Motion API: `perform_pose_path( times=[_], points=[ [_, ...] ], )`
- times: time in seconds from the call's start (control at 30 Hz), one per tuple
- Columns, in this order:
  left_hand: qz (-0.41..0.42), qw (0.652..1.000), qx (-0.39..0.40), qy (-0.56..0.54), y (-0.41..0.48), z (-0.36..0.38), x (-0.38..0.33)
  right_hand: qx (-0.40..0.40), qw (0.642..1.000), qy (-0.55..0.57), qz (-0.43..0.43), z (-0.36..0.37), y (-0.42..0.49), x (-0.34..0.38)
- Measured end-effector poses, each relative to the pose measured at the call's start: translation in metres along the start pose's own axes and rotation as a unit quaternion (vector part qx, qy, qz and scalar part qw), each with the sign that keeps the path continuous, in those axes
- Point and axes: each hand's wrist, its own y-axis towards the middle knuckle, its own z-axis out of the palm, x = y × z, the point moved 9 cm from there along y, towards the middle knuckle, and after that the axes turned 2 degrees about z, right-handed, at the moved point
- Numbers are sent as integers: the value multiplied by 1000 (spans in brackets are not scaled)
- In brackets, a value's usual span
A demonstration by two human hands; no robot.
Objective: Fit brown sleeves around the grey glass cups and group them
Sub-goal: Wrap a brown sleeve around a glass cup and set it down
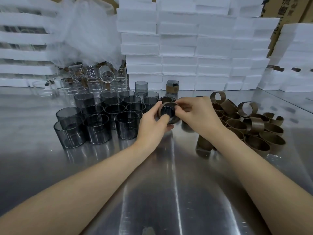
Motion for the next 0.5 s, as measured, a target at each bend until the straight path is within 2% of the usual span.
perform_pose_path(
  times=[0.17, 0.3, 0.5],
  points=[
    [7, 1000, 7, 5, 2, -1, -1, 23, 999, -10, -35, 0, -1, 6],
    [3, 1000, 4, 22, 3, -1, 0, 53, 995, -58, -70, 4, 0, 7],
    [23, 999, -1, 36, 5, -2, -1, 35, 993, -73, -83, 2, 0, 5]
  ],
)
